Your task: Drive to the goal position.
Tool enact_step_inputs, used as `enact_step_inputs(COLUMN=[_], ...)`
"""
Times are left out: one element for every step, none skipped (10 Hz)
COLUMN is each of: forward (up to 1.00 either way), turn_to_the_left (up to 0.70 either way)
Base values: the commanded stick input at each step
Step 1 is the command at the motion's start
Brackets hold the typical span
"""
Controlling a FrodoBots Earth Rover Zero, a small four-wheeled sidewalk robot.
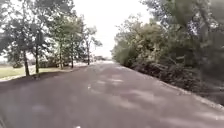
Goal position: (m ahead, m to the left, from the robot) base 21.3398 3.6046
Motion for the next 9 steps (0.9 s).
enact_step_inputs(forward=[1.00, 1.00, 1.00, 1.00, 1.00, 1.00, 1.00, 1.00, 1.00], turn_to_the_left=[-0.06, -0.06, -0.06, -0.05, -0.05, -0.05, -0.05, -0.05, -0.05])
